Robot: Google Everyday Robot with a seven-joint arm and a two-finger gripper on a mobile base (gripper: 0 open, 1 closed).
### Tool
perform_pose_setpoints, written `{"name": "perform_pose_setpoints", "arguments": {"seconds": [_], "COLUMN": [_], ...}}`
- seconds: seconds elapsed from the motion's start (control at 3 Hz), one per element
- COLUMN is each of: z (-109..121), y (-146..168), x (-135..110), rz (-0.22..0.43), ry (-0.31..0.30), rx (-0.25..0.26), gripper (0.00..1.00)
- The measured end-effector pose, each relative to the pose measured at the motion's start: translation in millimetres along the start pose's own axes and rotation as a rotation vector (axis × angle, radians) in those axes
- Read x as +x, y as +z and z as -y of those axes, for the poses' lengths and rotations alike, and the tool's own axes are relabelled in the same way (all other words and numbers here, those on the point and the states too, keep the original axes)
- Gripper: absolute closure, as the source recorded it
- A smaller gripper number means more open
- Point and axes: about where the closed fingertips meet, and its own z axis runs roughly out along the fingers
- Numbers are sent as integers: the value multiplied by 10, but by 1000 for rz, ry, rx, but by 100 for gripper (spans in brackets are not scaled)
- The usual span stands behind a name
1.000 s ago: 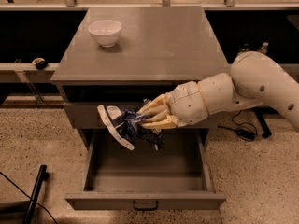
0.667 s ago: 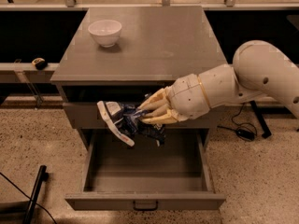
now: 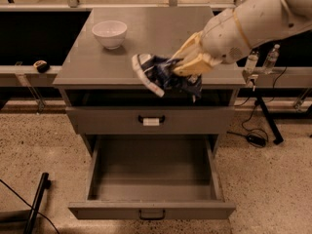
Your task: Pick blue chip bag from middle drawer and place on counter
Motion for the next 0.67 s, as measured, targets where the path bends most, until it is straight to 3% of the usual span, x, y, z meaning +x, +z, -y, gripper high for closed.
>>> {"name": "perform_pose_setpoints", "arguments": {"seconds": [0.33,0.67], "z": [600,984], "y": [-248,-384], "x": [281,454], "rz": [-75,-222], "ry": [101,194], "rx": [119,228], "gripper": [100,100]}}
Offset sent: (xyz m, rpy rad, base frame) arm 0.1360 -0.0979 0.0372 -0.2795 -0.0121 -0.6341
